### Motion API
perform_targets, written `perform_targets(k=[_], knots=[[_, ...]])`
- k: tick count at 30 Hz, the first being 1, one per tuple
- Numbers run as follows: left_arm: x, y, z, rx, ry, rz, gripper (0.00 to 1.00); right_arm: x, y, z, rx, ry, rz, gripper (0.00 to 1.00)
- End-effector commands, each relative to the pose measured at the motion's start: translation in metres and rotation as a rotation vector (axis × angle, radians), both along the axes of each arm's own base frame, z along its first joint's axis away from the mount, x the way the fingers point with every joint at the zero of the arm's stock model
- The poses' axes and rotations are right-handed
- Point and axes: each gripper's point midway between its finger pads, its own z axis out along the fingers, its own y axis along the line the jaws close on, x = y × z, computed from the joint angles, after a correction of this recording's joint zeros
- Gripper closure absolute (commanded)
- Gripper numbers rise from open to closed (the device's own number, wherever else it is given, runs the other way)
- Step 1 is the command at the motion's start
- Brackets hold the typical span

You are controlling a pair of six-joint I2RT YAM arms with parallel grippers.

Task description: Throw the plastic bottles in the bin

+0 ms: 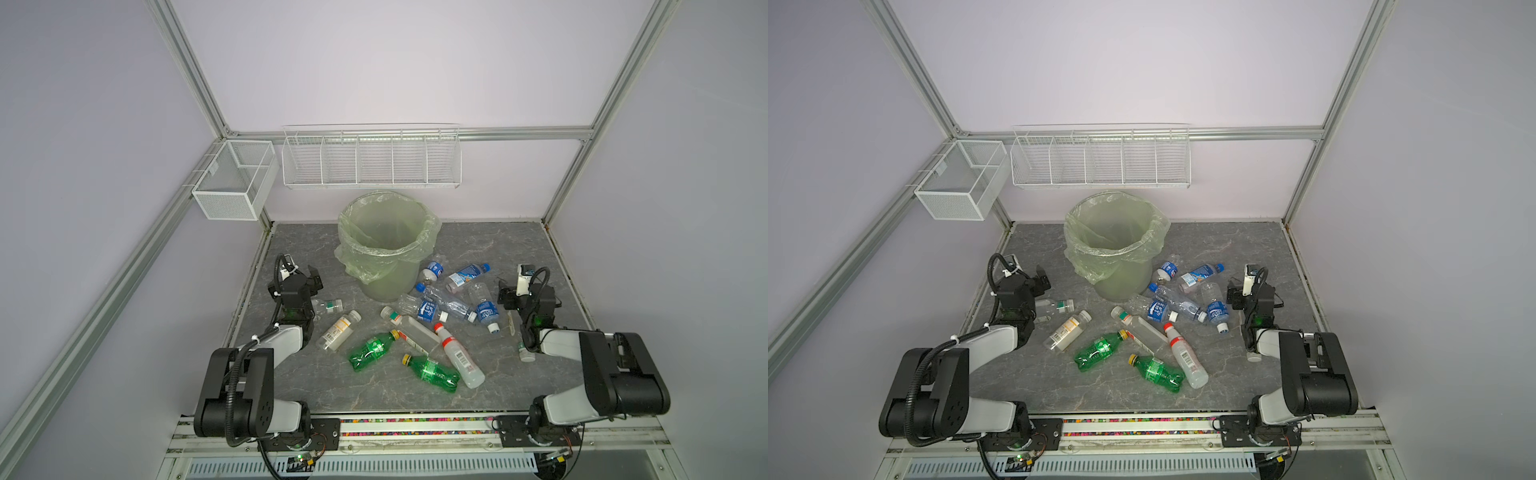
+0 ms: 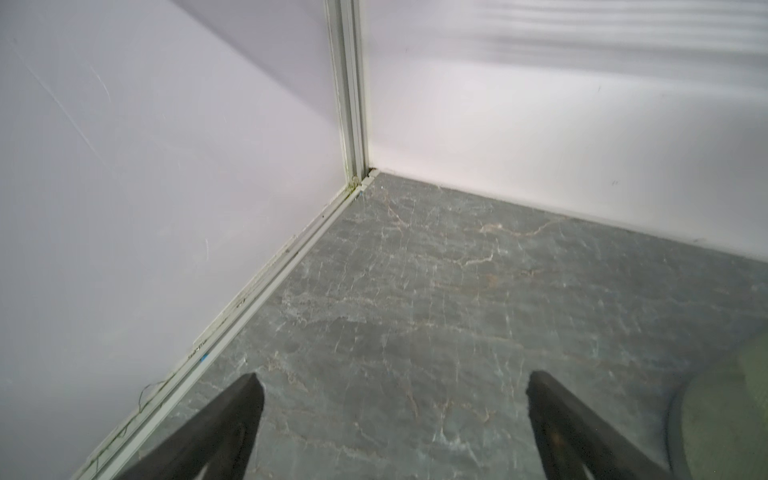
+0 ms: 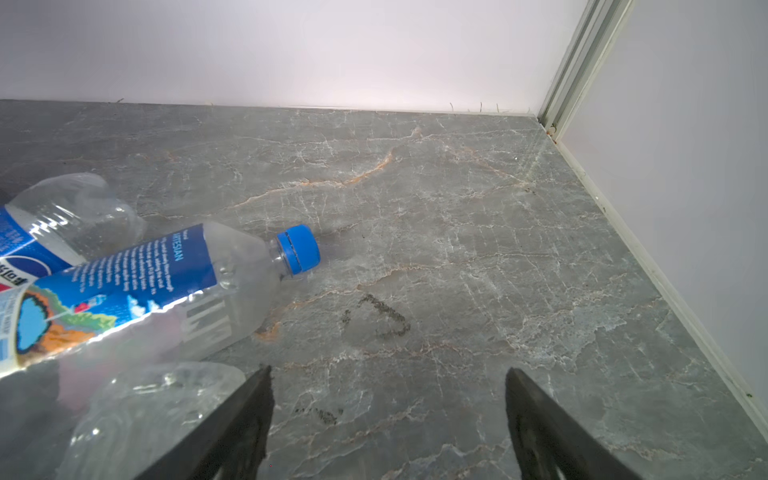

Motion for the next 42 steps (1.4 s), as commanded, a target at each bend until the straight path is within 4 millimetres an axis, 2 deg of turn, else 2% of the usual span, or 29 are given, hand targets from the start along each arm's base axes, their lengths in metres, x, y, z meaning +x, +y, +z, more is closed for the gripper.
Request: perform_targets(k=[1, 5, 8, 14, 18, 24, 25, 27, 29, 32, 38, 42], knots=[[-0.012, 0.012, -0.022, -0.001, 0.072, 0.071, 0.01, 0.002, -0.001, 0.01, -0.02, 0.021, -0.01, 0.12], [-0.021, 0.015, -0.012, 0.002, 0.027, 0.087, 0.01, 0.003, 0.0, 0.017, 0.008, 0.093, -0.017, 0.12], [-0.028, 0.021, 0.0, -0.019, 0.011, 0.129, 0.01, -0.003, -0.007, 0.017, 0.032, 0.145, -0.076, 0.12], [-0.038, -0.01, 0.026, -0.178, -0.018, -0.017, 0.01, -0.02, -0.013, 0.022, 0.077, 0.251, -0.149, 0.12], [-0.047, 0.001, 0.028, -0.222, 0.002, 0.074, 0.01, -0.033, -0.008, 0.031, 0.118, 0.31, -0.14, 0.12], [-0.056, -0.003, 0.027, -0.384, 0.002, 0.103, 0.01, -0.063, -0.007, 0.04, 0.151, 0.418, -0.159, 0.12], [-0.061, -0.007, 0.024, -0.443, 0.028, 0.11, 0.01, -0.068, -0.004, 0.038, 0.164, 0.445, -0.14, 0.12], [-0.062, -0.028, 0.027, -0.519, 0.076, 0.023, 0.01, -0.078, 0.003, 0.035, 0.192, 0.492, -0.113, 0.12], [-0.067, -0.05, 0.025, -0.55, 0.138, -0.05, 0.01, -0.088, 0.008, 0.031, 0.228, 0.54, -0.11, 0.12], [-0.076, -0.072, 0.032, -0.561, 0.167, -0.124, 0.01, -0.099, 0.011, 0.027, 0.263, 0.579, -0.118, 0.12], [-0.09, -0.097, 0.035, -0.616, 0.161, -0.276, 0.01, -0.123, 0.004, 0.02, 0.257, 0.599, -0.176, 0.12], [-0.092, -0.109, 0.026, -0.623, 0.198, -0.339, 0.01, -0.126, 0.0, 0.013, 0.258, 0.594, -0.199, 0.12]])
